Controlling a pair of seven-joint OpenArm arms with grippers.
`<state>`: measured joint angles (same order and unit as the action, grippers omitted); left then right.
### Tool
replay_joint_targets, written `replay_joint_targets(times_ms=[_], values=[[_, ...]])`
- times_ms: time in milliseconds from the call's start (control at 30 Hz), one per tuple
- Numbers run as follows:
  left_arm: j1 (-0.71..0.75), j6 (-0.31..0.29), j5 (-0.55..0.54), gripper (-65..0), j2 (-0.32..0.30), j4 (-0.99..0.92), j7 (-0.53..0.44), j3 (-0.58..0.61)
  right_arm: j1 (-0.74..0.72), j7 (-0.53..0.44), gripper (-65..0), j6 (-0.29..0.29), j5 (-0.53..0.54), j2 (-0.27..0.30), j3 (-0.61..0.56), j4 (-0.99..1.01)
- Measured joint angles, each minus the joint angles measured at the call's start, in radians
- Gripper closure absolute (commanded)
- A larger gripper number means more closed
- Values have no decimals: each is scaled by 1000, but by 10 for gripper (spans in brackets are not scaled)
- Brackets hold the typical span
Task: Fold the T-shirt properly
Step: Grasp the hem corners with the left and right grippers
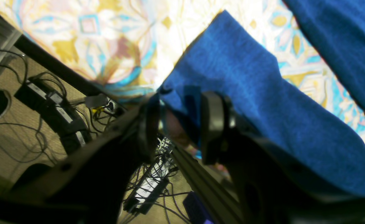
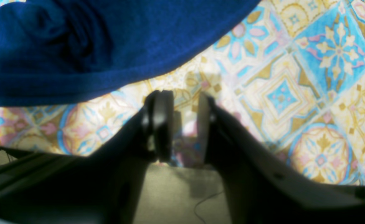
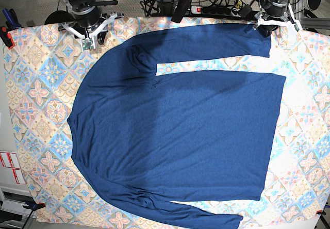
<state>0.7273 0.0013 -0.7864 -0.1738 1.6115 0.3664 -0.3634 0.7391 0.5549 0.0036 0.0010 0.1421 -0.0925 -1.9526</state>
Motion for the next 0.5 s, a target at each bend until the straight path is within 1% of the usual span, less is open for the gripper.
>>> replay_joint_targets(times_ms=[133,367,433,500], values=[[-25,-3,0,-199,2,-40,-12,3,-7,-3,-137,0,1,0,0,0],[-29,-6,0,-189,2,-54,-22,4,-5,0,-137,0,0,0,0,0],[-29,-6,0,-157,2,-54,-22,4,-5,0,-138,0,0,0,0,0],[-33,-11,2,-98,2,-54,-6,3,-5,0,-138,0,0,0,0,0]])
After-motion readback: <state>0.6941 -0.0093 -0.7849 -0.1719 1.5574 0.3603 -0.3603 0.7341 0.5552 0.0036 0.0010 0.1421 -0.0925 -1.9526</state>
